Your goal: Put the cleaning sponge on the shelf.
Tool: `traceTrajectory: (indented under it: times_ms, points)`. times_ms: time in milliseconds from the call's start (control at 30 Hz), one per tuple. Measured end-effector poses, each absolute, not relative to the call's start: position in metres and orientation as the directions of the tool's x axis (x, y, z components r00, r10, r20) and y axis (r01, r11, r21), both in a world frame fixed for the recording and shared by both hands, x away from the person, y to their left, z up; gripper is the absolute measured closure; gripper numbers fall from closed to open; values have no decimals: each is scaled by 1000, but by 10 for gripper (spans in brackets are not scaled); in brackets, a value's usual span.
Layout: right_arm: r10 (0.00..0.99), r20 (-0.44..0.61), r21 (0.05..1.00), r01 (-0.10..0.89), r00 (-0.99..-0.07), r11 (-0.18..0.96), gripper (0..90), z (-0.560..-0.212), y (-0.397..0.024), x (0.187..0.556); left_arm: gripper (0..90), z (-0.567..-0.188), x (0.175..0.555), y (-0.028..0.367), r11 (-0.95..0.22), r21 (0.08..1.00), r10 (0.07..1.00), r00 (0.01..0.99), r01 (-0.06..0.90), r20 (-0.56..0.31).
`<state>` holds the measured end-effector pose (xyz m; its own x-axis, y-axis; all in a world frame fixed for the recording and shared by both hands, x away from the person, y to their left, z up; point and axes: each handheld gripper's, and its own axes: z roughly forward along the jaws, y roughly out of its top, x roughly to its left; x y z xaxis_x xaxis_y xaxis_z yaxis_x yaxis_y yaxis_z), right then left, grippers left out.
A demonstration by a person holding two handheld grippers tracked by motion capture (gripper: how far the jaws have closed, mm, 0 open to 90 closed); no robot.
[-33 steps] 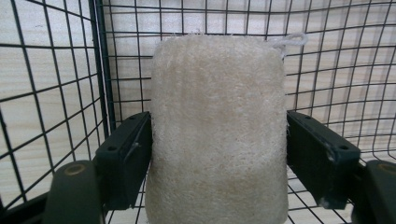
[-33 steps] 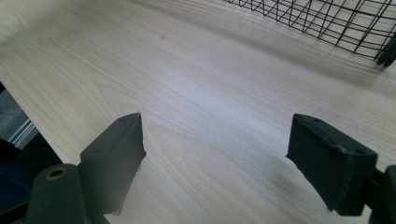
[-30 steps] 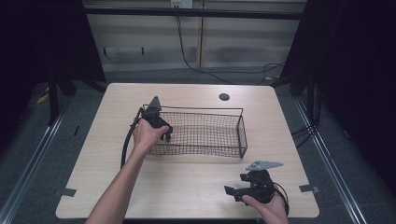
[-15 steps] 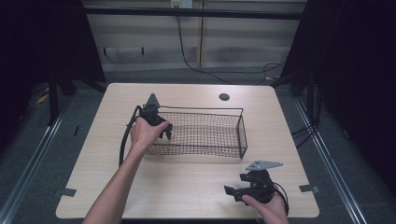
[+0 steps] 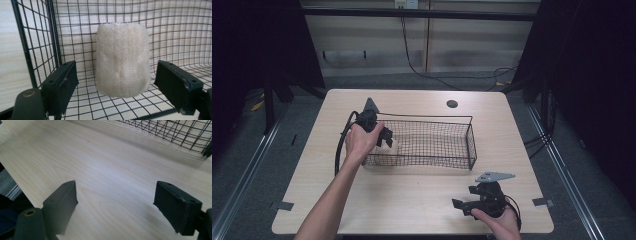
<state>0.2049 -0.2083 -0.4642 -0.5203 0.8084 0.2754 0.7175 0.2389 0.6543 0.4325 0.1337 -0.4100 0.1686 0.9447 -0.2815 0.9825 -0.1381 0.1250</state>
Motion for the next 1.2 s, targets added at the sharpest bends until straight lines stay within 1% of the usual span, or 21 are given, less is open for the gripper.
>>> traceTrajectory:
  times_ms: [100, 167, 267, 333, 433, 533, 633, 733, 833, 933, 1067, 1200]
  points:
    - [812, 273, 651, 721, -516, 238, 181, -464, -208, 205, 181, -404, 429, 135, -185, 165, 921, 229, 969, -314]
    - [815, 273, 651, 722, -512, 236, 181, -464, -208, 205, 181, -400, 428, 136, -190, 195, 910, 247, 962, -334]
    - [815, 271, 651, 722, -511, 236, 181, -464, -209, 205, 180, -395, 426, 140, -229, 222, 891, 296, 948, -345]
    - [815, 272, 652, 721, -512, 236, 181, -464, -209, 205, 187, -392, 423, 142, -275, 254, 866, 354, 927, -353]
    - [815, 271, 653, 720, -512, 235, 181, -464, -209, 206, 197, -391, 421, 146, -339, 271, 827, 423, 901, -371]
    - [816, 271, 653, 720, -511, 235, 181, -464, -209, 206, 214, -388, 416, 149, -360, 304, 805, 459, 882, -375]
    - [818, 270, 652, 722, -508, 233, 181, -464, -210, 206, 228, -386, 411, 149, -379, 317, 789, 482, 870, -381]
    - [819, 273, 651, 723, -505, 229, 181, -464, -209, 207, 227, -385, 404, 151, -422, 345, 757, 536, 838, -374]
    - [817, 271, 653, 721, -509, 232, 181, -465, -209, 207, 227, -383, 396, 153, -445, 373, 728, 571, 814, -379]
    - [819, 271, 653, 722, -505, 230, 181, -465, -209, 207, 227, -379, 390, 157, -465, 403, 708, 604, 788, -364]
    - [820, 268, 654, 721, -505, 231, 181, -464, -209, 207, 226, -375, 381, 164, -464, 458, 679, 636, 759, -366]
    - [821, 269, 653, 722, -503, 229, 181, -464, -209, 207, 226, -372, 370, 171, -471, 506, 668, 667, 722, -330]
